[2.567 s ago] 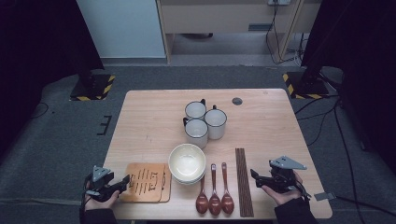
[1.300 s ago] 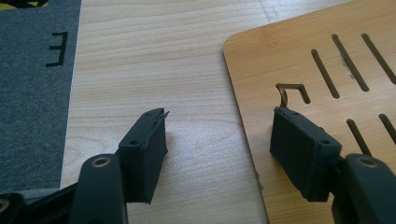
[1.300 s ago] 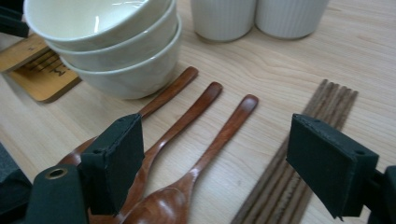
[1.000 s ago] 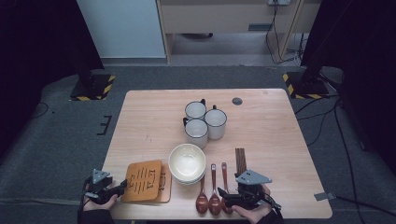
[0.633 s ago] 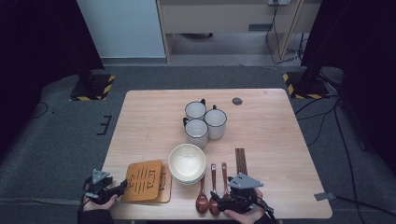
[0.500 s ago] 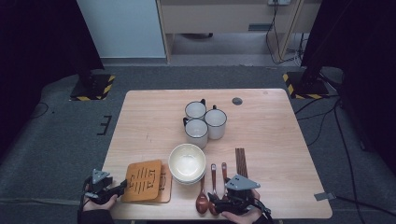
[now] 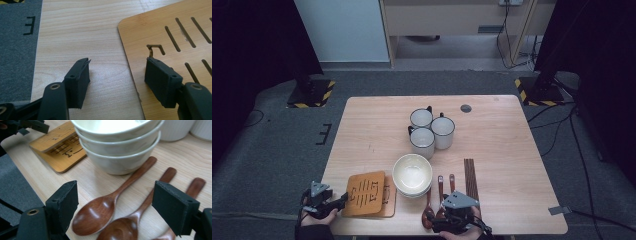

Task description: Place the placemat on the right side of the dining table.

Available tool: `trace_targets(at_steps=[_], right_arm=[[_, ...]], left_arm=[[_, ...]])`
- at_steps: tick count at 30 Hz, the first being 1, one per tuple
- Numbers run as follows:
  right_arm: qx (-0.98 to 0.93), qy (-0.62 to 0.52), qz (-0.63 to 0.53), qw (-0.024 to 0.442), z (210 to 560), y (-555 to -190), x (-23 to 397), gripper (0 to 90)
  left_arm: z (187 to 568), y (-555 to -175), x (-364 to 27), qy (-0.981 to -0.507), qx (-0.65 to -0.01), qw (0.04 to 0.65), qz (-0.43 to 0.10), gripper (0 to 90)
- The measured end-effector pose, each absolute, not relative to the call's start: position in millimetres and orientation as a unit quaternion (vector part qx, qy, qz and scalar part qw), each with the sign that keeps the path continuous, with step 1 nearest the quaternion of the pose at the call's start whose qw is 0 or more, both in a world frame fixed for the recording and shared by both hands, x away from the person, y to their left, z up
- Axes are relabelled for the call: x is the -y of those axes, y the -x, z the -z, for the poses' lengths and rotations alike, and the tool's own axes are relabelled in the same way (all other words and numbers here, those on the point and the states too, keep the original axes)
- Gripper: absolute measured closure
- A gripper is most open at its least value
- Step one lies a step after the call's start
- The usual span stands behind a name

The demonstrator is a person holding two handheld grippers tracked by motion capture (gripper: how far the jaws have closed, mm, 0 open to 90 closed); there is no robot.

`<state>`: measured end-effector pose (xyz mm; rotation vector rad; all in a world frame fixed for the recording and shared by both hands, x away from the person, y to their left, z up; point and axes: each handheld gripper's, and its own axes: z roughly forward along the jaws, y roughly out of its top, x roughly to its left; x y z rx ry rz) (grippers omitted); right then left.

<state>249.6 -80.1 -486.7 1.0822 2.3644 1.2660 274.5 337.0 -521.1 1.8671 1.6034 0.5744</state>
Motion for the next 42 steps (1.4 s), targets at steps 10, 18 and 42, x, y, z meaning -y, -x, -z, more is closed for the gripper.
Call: trace_targets(at_steps=[10,18,42], right_arm=[[-0.811,-0.369,-0.438,0.118,488,-247,69,21.8],[-0.811,-0.368,-0.440,0.116,491,-246,56,22.7],[-0.808,-0.359,-0.452,0.115,499,-240,22,25.7]], left_arm=[[521,-274,-337,-0.704,-0.605,0.303,-0.217,35.7],[521,-274,-337,-0.704,-0.604,0.303,-0.216,35.8],[522,-274,-338,-0.703,-0.605,0.305,-0.215,36.0]])
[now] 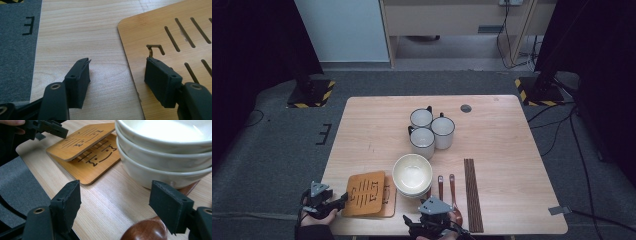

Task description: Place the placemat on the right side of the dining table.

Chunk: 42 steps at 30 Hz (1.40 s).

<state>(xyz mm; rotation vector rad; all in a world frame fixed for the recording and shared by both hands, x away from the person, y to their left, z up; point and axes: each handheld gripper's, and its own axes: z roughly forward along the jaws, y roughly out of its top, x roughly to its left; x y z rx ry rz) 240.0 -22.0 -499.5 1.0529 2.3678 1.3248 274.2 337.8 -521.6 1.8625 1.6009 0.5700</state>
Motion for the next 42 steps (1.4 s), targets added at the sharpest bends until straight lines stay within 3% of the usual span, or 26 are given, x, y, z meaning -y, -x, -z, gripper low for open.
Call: trace_targets(at_steps=[42], right_arm=[[-0.818,-0.333,-0.458,0.103,504,-246,-42,33.2]], left_arm=[[522,-274,-339,-0.704,-0.604,0.307,-0.215,36.1]])
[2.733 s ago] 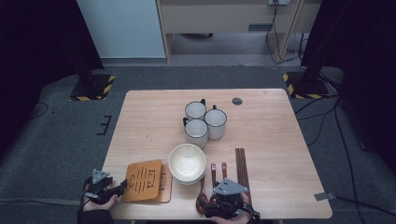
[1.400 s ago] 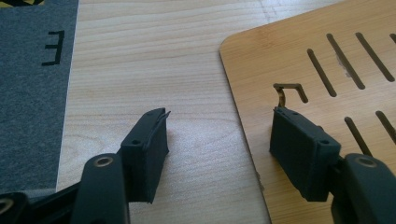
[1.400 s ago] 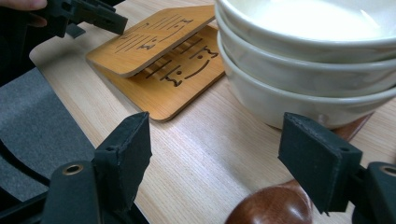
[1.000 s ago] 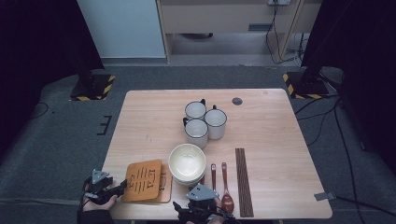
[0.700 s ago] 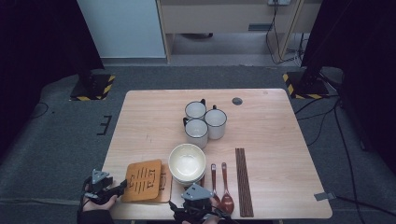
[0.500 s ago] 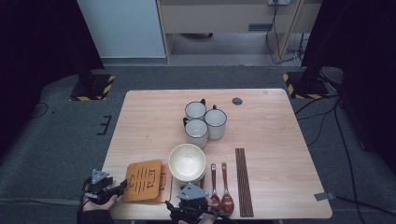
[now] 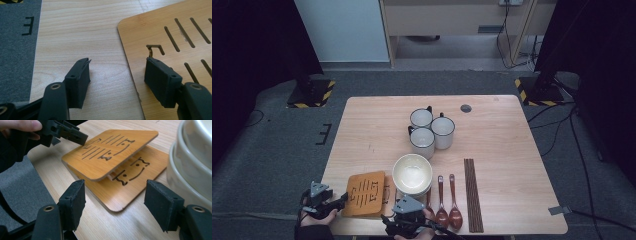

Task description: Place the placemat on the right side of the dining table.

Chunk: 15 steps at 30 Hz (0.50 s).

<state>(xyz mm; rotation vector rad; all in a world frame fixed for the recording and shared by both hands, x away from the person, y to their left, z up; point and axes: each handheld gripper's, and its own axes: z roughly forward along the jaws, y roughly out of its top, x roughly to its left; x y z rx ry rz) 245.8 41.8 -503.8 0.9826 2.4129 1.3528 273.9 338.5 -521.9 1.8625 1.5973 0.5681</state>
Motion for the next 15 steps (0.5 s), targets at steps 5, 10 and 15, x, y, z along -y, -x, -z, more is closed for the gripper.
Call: trace_targets(at_steps=[5,10,15], right_arm=[[-0.818,-0.332,-0.460,0.099,504,-248,-49,33.1],[-0.817,-0.332,-0.461,0.096,505,-252,-56,33.1],[-0.819,-0.330,-0.460,0.093,507,-256,-63,33.4]], left_arm=[[522,-274,-339,-0.704,-0.603,0.307,-0.215,36.0],[522,-274,-339,-0.704,-0.603,0.307,-0.215,36.1],[522,-274,-339,-0.704,-0.603,0.308,-0.214,36.1]])
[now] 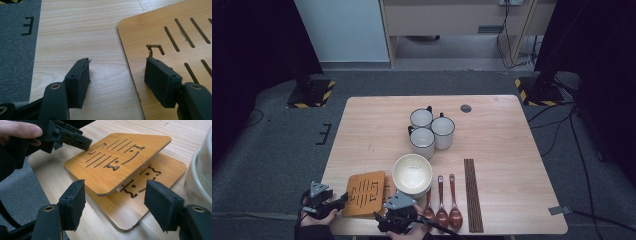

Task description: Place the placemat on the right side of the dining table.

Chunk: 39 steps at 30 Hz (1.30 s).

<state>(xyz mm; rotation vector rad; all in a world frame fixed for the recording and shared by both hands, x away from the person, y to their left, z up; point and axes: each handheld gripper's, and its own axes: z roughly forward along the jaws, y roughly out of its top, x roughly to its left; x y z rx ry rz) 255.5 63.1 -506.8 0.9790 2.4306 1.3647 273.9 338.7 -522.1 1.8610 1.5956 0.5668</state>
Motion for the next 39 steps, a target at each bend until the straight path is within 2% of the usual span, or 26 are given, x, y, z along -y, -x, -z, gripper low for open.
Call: trace_targets(at_steps=[39], right_arm=[[-0.823,-0.346,-0.449,0.040,519,-269,-86,32.5]], left_arm=[[522,-274,-338,-0.704,-0.601,0.310,-0.216,37.2]])
